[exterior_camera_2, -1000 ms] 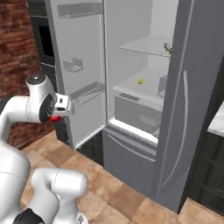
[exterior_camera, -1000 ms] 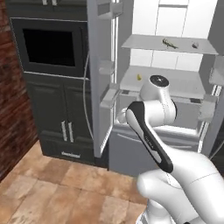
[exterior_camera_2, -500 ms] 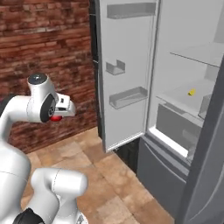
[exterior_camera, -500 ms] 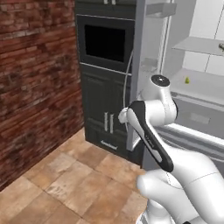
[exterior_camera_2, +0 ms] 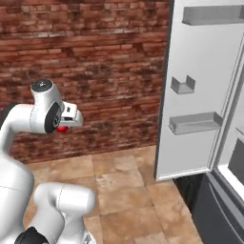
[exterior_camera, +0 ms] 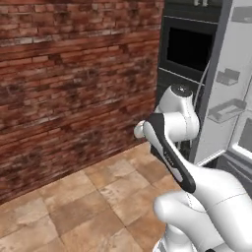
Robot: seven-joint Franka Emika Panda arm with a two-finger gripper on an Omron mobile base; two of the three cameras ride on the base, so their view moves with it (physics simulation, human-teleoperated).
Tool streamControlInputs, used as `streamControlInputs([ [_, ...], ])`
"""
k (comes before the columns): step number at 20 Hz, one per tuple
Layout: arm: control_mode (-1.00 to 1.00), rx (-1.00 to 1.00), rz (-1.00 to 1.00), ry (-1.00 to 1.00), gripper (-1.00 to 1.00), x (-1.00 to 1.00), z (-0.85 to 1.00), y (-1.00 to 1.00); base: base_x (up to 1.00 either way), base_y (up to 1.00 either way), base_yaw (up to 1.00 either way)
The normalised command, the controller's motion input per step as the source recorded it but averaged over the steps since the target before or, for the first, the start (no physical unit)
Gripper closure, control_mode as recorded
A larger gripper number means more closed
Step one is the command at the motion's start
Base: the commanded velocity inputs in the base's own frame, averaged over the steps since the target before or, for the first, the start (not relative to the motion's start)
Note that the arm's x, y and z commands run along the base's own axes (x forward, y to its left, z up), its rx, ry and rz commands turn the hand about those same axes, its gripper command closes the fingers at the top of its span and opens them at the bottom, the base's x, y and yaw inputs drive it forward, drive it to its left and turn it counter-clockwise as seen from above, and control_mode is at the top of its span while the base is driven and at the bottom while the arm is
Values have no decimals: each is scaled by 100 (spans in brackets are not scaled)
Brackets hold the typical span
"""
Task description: Gather the lemon wedge and tomato from the fridge and place them on a tray on the dining counter. Then gather the fishs from the fridge and place them on the other tray.
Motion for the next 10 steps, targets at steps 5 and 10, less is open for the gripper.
streamControlInputs([
  [5,100,0,0,0,100,0,0,0,17,0,63],
  [10,100,0,0,0,100,0,0,0,20,0,64],
])
